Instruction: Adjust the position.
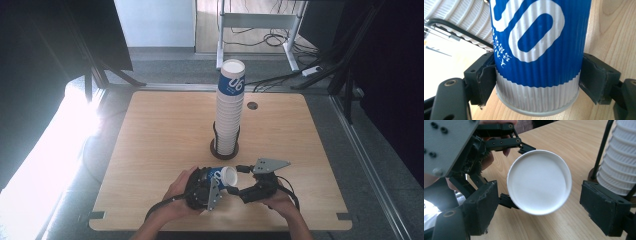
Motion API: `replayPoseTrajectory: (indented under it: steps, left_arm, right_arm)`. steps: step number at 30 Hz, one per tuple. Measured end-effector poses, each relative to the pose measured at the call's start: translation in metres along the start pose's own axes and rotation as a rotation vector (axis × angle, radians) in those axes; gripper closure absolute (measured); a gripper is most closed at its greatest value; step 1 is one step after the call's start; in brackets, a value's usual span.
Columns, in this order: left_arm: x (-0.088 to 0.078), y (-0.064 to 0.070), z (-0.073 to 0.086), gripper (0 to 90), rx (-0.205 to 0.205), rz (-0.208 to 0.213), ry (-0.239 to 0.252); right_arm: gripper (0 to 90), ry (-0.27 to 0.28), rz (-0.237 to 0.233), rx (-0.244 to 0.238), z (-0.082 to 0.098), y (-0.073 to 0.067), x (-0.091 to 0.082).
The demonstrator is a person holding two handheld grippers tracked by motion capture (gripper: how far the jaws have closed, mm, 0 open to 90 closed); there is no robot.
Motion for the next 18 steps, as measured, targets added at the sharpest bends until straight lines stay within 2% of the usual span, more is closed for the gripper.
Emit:
replayPoseTrajectory:
  steps: [2,5,8,14,18]
  left_arm:
    - [-0.001,0.001,-0.001,20.1,0.021,-0.006,-0.004]
    - [-0.002,0.002,-0.004,20.1,0.031,-0.006,0.000]
    - [-0.001,0.005,-0.005,20.0,0.030,0.005,0.008]
    - [0.000,0.008,-0.006,19.4,0.024,0.023,0.012]
    - [0.000,0.007,-0.006,17.2,-0.001,0.029,0.021]
  right_arm:
    - [15.8,-0.002,-0.008,0.006,0.001,0.000,0.002]
    - [16.0,-0.002,-0.025,0.023,0.003,-0.001,0.006]
    - [17.2,0.000,-0.042,0.034,0.003,-0.003,0.010]
    - [26.0,0.014,-0.051,0.054,0.005,-0.002,0.014]
    - [27.0,0.020,-0.058,0.062,0.005,-0.001,0.014]
Point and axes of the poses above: each handheld gripper's, and its own axes: x roughly forward along the jaws, z roughly out of its underside, y roughly to its right, the point moved 7 cm from there along x, roughly forward along the jaws, and after that the axes turned 5 degrees about y, right-handed, at the moved point
